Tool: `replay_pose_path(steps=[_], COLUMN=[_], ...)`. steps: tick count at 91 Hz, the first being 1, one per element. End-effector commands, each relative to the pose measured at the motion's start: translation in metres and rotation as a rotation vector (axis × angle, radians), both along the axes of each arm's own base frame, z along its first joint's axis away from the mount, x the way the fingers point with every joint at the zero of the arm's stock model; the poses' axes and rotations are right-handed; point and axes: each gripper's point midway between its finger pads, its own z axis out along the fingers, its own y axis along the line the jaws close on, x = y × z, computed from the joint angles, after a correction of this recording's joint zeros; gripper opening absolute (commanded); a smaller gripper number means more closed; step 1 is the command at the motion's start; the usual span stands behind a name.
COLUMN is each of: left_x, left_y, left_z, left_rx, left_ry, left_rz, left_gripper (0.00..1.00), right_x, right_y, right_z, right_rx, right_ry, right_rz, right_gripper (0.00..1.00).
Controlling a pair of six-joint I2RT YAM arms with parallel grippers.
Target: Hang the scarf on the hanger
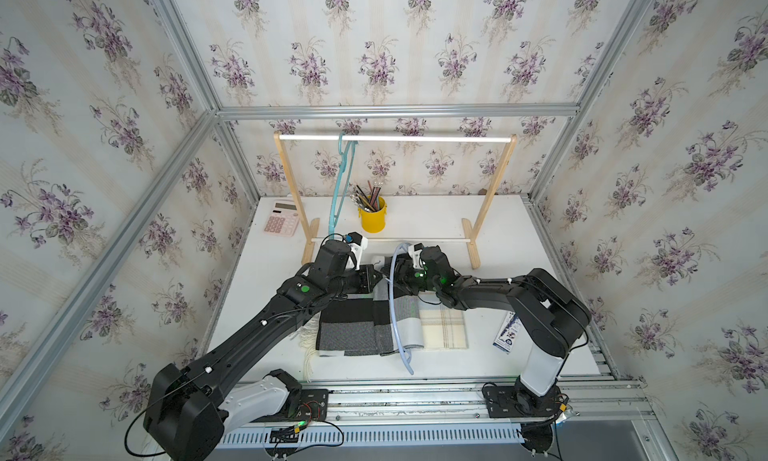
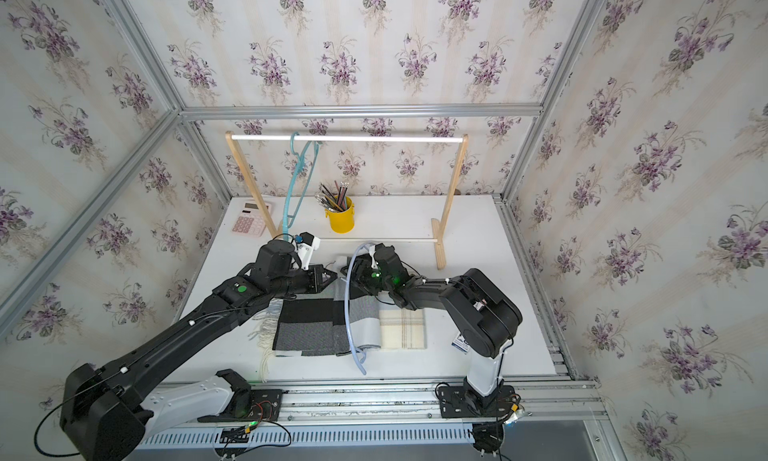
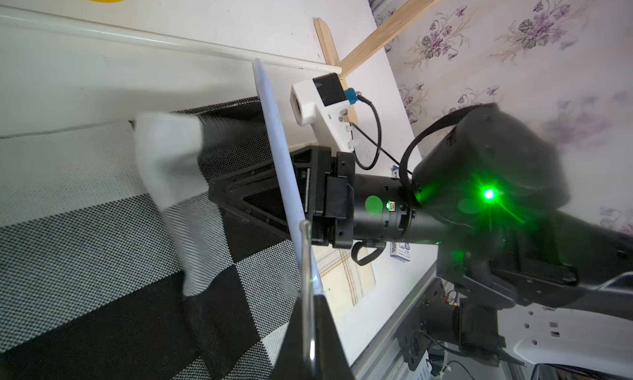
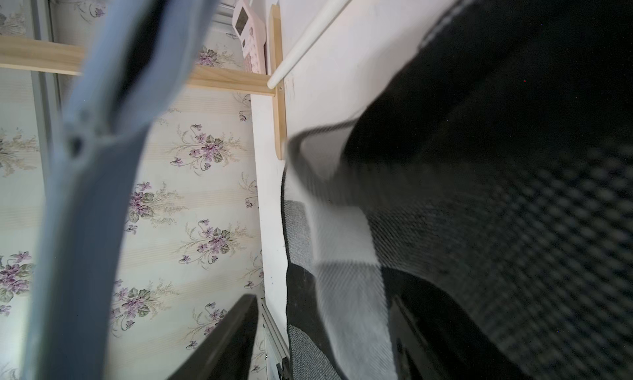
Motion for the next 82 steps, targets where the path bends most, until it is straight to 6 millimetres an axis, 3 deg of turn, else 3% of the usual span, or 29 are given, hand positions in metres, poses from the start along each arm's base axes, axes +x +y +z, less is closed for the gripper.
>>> replay_pose_path(steps=[1,16,36,49,69,82], left_x=[0.002,0.005,0.008,0.011,0.015,0.025], left_y=[-0.001,0.005,0.009,0.013,-0.009,-0.029], left_z=[0.002,-0.005,-0.010,-0.010,-0.002,-0.017], left_rx=[-0.003,0.031,0.079,0.188,0.430,0.563], left_ry=[-0.016,-0.006,0.019,0.026,0.008,0.039], left_rz=[-0.001,0.032,0.057,0.102,0.165,0.224], left_gripper=[0.00,0.00,0.00,0.00,0.00,0.00], right_x=[-0.009,-0.022,-0.034,-0.043,-0.075,-0.099], right_y=[-0.004,-0.030,-0.082,-0.123,-0.165,-0.175], right_z=[0.017,0.015,0.008,0.030,0.058,0.064], right_rx=[0.022,-0.056,-0.211,-0.383,-0.618,-0.636], right_ry=[-0.057,-0.060,-0.077,-0.221,-0.467,-0.574], right_rz=[0.045,0.048,0.032,-0.026,-0.097,-0.119], right_gripper=[0.69,0.70,0.70,0.69,0.68,0.67])
